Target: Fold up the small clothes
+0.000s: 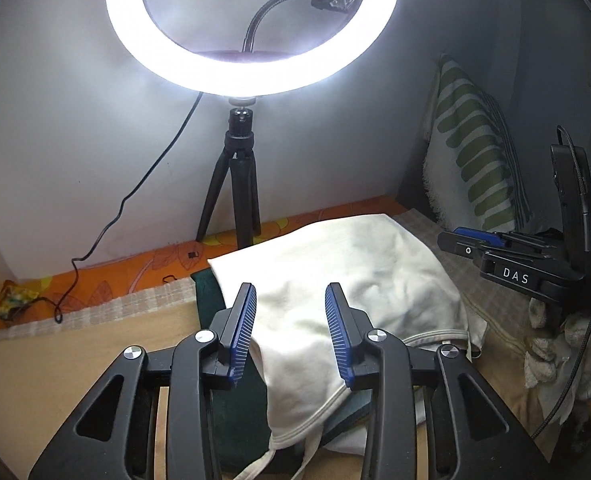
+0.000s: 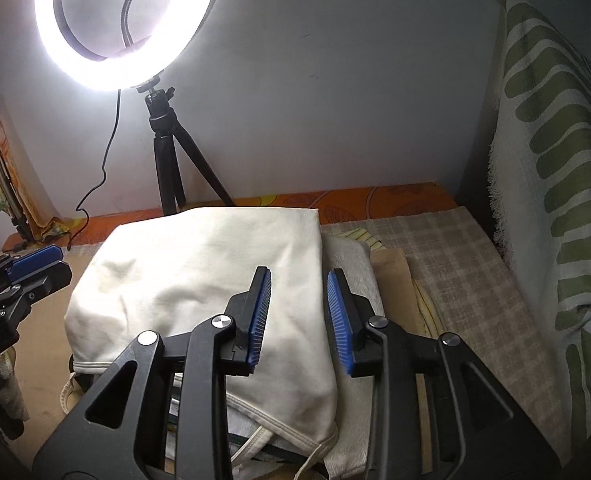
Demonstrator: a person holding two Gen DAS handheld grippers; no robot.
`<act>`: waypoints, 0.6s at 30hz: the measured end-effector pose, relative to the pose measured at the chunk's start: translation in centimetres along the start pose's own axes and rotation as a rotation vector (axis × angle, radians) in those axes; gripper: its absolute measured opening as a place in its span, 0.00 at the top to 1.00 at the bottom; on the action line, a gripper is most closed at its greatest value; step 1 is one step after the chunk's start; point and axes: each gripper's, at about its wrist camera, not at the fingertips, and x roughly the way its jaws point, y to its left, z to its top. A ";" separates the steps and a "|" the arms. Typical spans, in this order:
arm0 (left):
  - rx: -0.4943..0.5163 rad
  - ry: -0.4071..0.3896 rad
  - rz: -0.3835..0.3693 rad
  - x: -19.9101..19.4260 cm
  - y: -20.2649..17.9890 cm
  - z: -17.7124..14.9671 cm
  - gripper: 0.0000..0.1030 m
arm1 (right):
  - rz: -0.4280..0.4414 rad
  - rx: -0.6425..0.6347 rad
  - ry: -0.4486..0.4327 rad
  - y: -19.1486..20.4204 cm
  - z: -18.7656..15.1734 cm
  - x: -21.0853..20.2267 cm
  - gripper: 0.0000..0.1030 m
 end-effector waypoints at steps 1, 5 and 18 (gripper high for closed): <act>0.004 -0.005 -0.002 -0.5 -0.2 0.1 0.67 | 0.001 0.005 -0.005 0.2 0.1 -0.7 0.70; 0.011 -0.028 -0.013 -3.4 -0.7 0.4 0.67 | -0.001 0.008 -0.030 1.0 0.5 -3.6 0.70; 0.029 -0.114 -0.031 -14.9 -0.6 -0.8 0.65 | -0.009 -0.006 -0.095 6.4 -0.1 -14.3 0.69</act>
